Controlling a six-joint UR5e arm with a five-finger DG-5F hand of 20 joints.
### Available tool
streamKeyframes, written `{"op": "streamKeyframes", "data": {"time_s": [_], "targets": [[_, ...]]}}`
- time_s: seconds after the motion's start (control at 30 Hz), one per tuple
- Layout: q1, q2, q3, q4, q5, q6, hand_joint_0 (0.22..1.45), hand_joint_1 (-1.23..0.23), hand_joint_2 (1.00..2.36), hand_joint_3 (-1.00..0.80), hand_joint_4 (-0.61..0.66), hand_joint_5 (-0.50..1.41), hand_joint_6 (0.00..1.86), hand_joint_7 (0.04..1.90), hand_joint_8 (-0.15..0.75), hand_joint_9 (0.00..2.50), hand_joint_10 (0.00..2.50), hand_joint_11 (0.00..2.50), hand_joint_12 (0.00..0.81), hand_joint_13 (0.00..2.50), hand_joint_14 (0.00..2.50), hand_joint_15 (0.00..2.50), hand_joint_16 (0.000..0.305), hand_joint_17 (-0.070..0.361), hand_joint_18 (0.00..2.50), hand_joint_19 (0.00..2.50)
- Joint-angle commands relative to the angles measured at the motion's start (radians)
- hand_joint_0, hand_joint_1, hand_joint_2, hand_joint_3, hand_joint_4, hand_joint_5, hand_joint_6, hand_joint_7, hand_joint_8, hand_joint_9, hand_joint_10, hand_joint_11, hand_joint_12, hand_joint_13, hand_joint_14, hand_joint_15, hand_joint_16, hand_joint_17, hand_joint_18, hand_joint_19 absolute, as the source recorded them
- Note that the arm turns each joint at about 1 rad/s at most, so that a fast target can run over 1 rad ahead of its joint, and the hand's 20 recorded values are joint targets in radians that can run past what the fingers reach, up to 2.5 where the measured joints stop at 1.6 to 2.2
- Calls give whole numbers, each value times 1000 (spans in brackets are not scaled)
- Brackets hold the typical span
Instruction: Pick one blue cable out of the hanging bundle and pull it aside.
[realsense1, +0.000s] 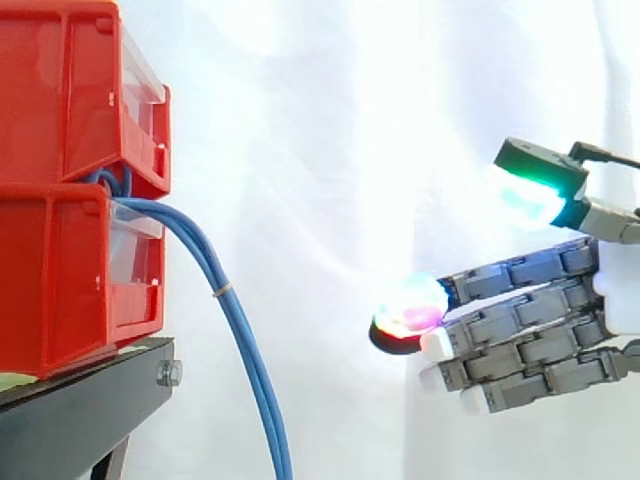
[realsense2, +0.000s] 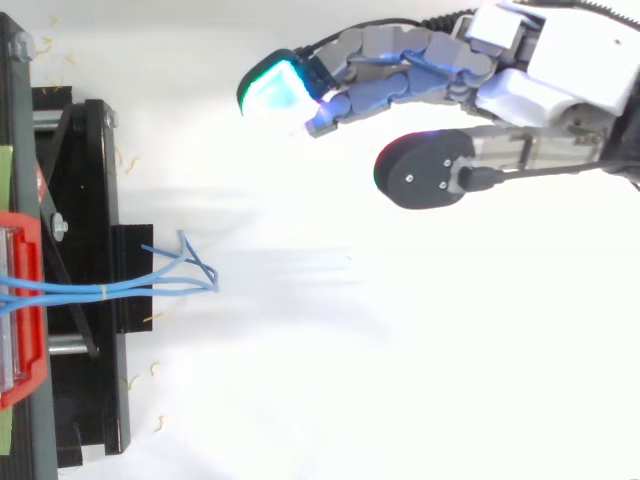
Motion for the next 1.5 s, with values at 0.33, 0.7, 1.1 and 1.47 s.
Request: {"op": "streamKeyframes", "data": {"time_s": [0.33, 0.7, 1.1, 1.47], "targets": [[3, -29, 25, 42, -2, -32, 485, -506, 1000, -500, 264, -220, 502, 766, 259, 329, 0, 0, 391, 245, 3, 73, 64, 144, 151, 270], [3, -135, 104, 30, -6, 42, 486, -504, 1000, -500, 271, -217, 502, 768, 261, 338, 0, 0, 391, 249, 2, 78, 64, 143, 151, 268], [5, -215, 196, 55, -45, 23, 487, -510, 1000, -500, 275, -216, 502, 770, 263, 348, 0, 0, 392, 265, 3, 80, 63, 142, 164, 268], [29, -296, 311, 56, -92, 14, 489, -514, 1000, -500, 351, -185, 503, 842, 273, 381, 0, 0, 398, 297, 3, 109, 63, 141, 199, 290]]}}
